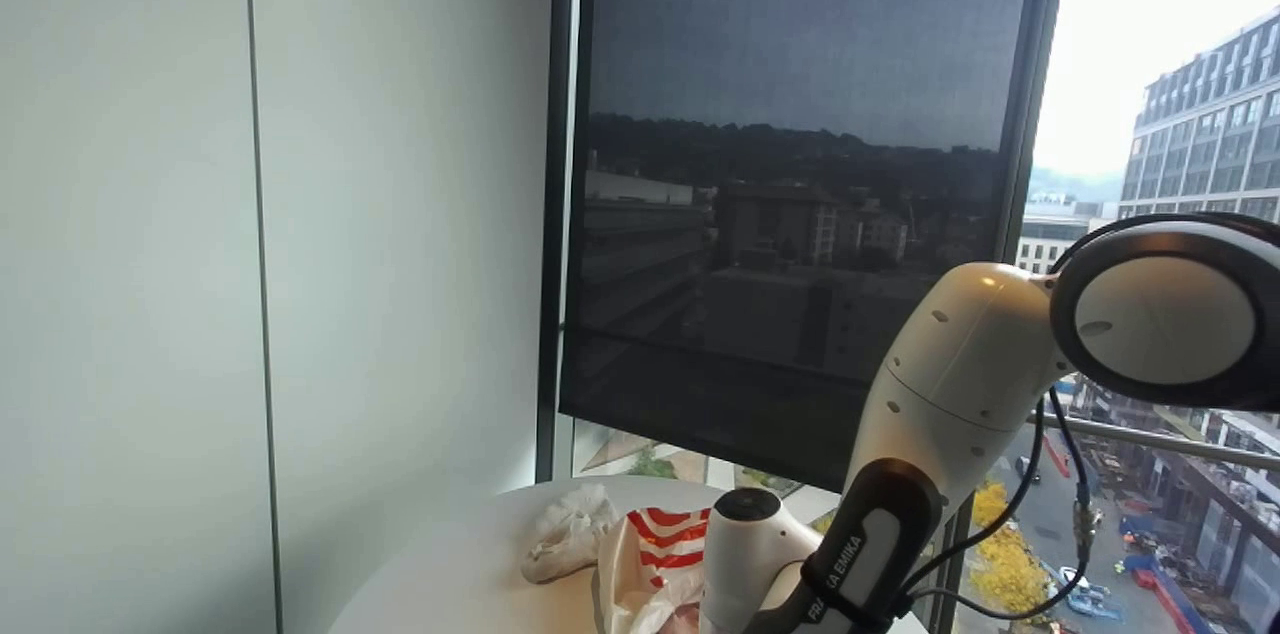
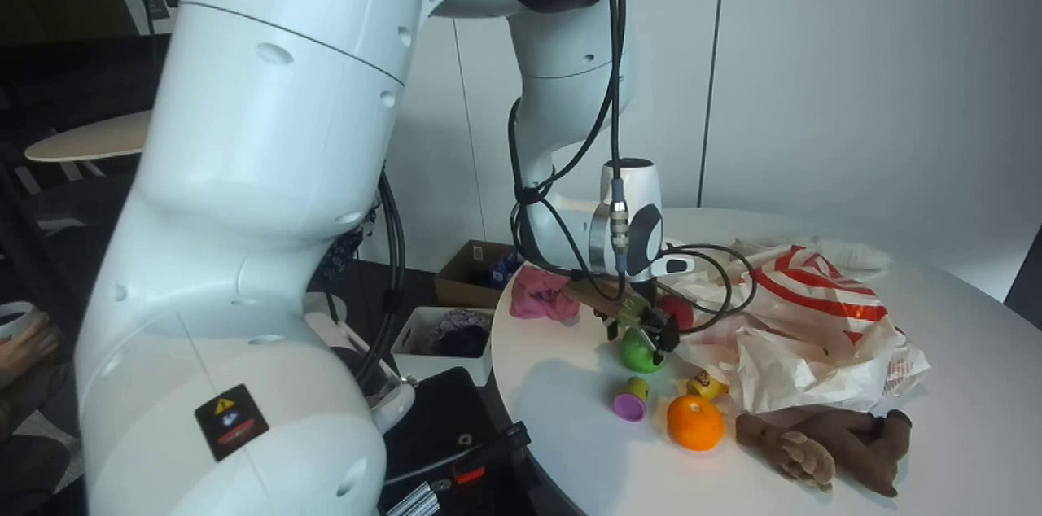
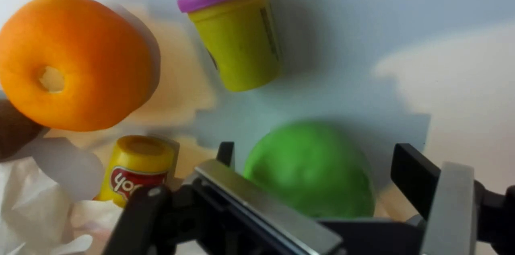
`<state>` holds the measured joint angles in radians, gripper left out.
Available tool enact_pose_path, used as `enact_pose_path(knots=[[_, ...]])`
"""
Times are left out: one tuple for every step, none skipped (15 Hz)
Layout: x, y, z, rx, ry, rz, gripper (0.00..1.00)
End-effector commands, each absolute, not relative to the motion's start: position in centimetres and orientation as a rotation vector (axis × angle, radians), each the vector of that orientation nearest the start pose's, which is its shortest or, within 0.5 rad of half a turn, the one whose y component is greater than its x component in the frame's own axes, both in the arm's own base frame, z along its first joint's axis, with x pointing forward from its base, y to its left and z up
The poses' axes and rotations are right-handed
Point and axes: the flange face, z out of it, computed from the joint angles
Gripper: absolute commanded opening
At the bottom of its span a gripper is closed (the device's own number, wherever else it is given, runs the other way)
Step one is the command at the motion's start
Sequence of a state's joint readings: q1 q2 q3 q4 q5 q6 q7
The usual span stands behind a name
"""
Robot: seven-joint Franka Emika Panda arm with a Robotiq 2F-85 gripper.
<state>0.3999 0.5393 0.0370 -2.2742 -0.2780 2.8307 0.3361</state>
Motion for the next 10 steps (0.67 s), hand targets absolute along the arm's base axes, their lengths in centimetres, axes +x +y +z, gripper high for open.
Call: enact_pose_path(knots=[[48.0,24.5,12.0,-3.13,-0.639,-0.137,1.0],[48.2,24.7,12.1,-3.132,-0.646,-0.145,1.0],[48.4,24.8,12.0,-3.135,-0.658,-0.146,0.91],[48.5,24.9,12.0,-3.132,-0.665,-0.141,0.74],[48.6,25.0,12.0,-3.132,-0.675,-0.145,0.68],[48.5,25.1,11.9,-3.129,-0.68,-0.141,0.58],[48.6,25.2,12.1,-3.129,-0.682,-0.145,0.53],[48.6,25.3,12.1,-3.129,-0.688,-0.14,0.52],[48.5,25.3,12.5,-3.132,-0.694,-0.145,0.51],[48.7,25.3,13.0,-3.138,-0.686,-0.168,0.51]])
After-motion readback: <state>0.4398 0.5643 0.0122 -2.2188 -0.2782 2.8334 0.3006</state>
